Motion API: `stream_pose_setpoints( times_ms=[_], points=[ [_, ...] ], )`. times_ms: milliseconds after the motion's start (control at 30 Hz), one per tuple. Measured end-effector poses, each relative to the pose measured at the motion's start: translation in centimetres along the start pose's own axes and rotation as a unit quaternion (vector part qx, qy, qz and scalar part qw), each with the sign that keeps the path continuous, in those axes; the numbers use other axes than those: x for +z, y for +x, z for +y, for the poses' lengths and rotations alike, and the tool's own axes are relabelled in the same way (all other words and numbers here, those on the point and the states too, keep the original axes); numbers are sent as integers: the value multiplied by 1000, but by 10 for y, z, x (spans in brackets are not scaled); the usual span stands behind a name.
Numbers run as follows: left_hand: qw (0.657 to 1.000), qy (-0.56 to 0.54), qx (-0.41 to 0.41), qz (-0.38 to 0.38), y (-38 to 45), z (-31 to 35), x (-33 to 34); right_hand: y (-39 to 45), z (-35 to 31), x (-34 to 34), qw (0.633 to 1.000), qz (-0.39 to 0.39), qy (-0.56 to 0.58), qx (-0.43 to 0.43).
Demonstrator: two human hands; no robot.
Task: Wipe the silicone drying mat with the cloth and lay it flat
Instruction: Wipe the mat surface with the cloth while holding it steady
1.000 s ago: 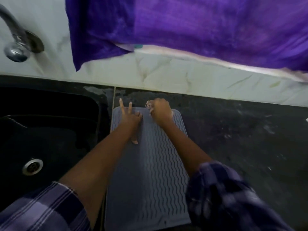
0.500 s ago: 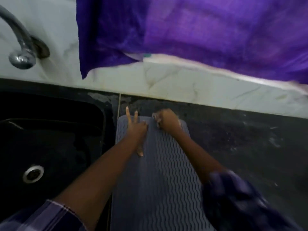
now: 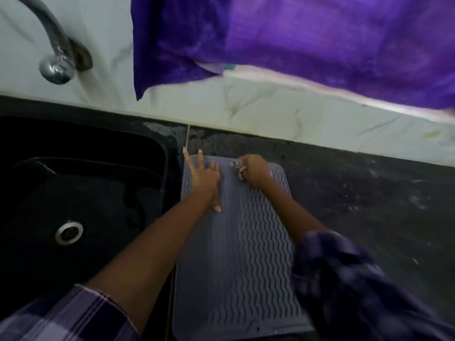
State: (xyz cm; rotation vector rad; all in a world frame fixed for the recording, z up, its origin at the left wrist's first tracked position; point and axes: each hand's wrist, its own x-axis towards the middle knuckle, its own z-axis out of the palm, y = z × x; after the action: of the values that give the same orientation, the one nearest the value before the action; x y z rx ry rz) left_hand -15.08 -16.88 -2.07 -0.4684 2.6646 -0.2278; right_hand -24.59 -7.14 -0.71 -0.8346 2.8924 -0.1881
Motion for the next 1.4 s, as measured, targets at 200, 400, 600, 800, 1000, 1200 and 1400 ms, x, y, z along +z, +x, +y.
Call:
stream_pose_setpoints(
  times_ms=[200, 400, 600, 800, 1000, 1200, 1400],
  points=[
    [998, -27, 40, 41, -16, -11, 3, -122, 5, 41, 1000, 15, -1, -17],
    [995, -39, 94, 19, -67, 1, 3, -109, 17, -13, 988, -133, 3, -81],
    [997, 13, 64, -31, -93, 19, 21, -118, -2, 27, 998, -11, -65, 10],
    [996, -28, 83, -21, -119, 13, 20, -236, 25, 18, 988, -124, 3, -87],
    [999, -14, 33, -38, -126, 28, 43, -147, 7, 12, 998, -25, 55, 0],
    [999, 22, 2, -25, -143, 37, 38, -282, 9, 45, 995, -6, 6, -99],
    [999, 36, -1, -9, -155, 43, 39, -248, 16, 3, 976, -179, 27, -121]
  ],
)
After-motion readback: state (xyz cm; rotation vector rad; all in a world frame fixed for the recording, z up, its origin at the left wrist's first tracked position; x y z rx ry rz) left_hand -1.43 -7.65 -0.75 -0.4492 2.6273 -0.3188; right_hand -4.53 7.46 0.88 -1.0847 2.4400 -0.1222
